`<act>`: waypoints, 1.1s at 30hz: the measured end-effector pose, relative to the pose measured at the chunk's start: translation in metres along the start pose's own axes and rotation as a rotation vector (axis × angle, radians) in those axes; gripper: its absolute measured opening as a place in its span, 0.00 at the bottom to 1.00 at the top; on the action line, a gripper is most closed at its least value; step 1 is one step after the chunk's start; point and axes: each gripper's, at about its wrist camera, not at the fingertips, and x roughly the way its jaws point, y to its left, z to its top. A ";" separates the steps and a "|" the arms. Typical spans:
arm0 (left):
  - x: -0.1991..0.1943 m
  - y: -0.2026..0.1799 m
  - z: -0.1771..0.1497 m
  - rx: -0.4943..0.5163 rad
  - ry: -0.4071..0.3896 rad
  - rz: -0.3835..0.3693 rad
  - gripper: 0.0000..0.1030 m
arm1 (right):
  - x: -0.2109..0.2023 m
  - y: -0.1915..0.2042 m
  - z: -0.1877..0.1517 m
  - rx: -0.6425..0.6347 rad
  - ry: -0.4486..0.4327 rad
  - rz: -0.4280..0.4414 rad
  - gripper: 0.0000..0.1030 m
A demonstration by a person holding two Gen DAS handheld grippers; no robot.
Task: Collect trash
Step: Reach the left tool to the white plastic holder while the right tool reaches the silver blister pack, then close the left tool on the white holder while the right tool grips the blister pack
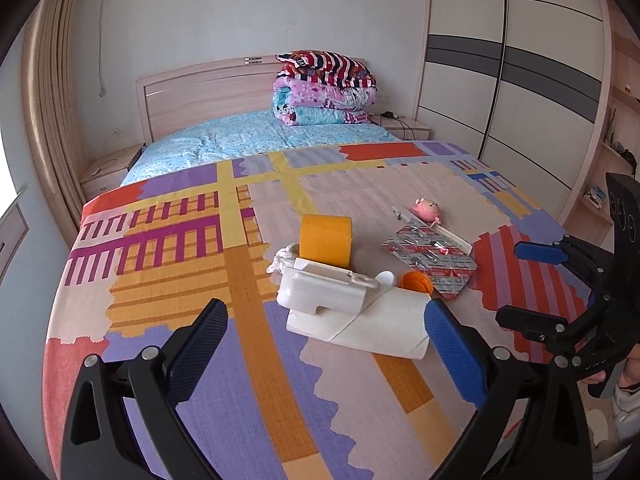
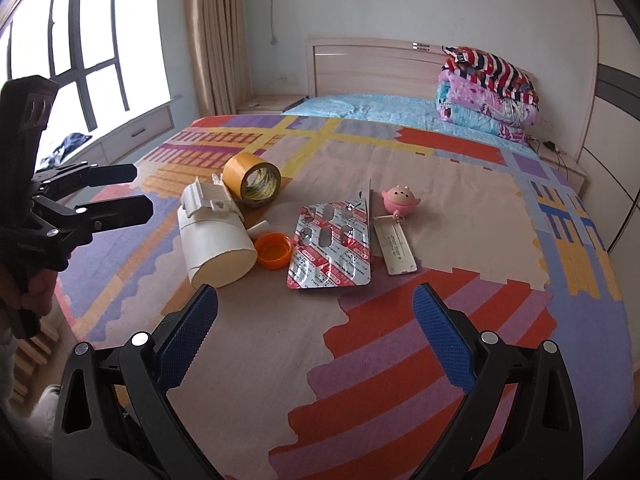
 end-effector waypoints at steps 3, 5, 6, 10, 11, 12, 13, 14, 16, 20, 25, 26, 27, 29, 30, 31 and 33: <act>0.013 0.002 0.004 0.009 0.025 -0.008 0.91 | 0.010 0.000 0.003 -0.014 0.018 -0.023 0.96; 0.020 0.003 0.006 0.012 0.033 -0.016 0.86 | 0.015 -0.001 0.005 -0.017 0.031 -0.023 0.96; 0.023 0.004 0.007 0.015 0.038 -0.018 0.84 | 0.017 0.000 0.007 -0.025 0.039 -0.034 0.96; 0.034 0.004 0.008 0.026 0.058 -0.021 0.77 | 0.025 0.001 0.012 -0.047 0.060 -0.044 0.95; 0.036 0.004 0.009 0.030 0.064 -0.021 0.74 | 0.028 0.001 0.013 -0.052 0.067 -0.047 0.95; 0.037 0.005 0.009 0.035 0.067 -0.022 0.72 | 0.030 0.002 0.013 -0.057 0.072 -0.049 0.94; 0.039 0.005 0.009 0.041 0.071 -0.022 0.70 | 0.032 0.002 0.013 -0.060 0.078 -0.049 0.92; 0.041 0.005 0.009 0.044 0.073 -0.024 0.66 | 0.034 0.002 0.014 -0.060 0.084 -0.048 0.86; 0.042 0.005 0.008 0.049 0.076 -0.036 0.57 | 0.038 0.003 0.014 -0.061 0.092 -0.046 0.84; 0.043 0.005 0.009 0.058 0.067 -0.048 0.56 | 0.043 0.001 0.016 -0.051 0.102 -0.045 0.73; 0.040 0.004 0.009 0.070 0.053 -0.056 0.52 | 0.045 -0.005 0.015 -0.017 0.109 -0.035 0.56; 0.037 0.004 0.010 0.071 0.043 -0.054 0.45 | 0.044 -0.005 0.015 -0.012 0.106 -0.034 0.55; 0.034 0.004 0.011 0.069 0.031 -0.058 0.32 | 0.043 -0.005 0.015 -0.007 0.102 -0.033 0.55; 0.031 0.006 0.014 0.059 0.030 -0.054 0.24 | 0.041 -0.006 0.015 -0.001 0.094 -0.034 0.55; 0.030 0.006 0.014 0.060 0.031 -0.054 0.22 | 0.040 -0.006 0.015 0.004 0.091 -0.031 0.55; 0.030 0.007 0.013 0.063 0.034 -0.054 0.21 | 0.038 -0.006 0.014 0.009 0.088 -0.027 0.55; 0.029 0.007 0.011 0.063 0.038 -0.051 0.21 | 0.034 -0.006 0.014 0.013 0.081 -0.022 0.55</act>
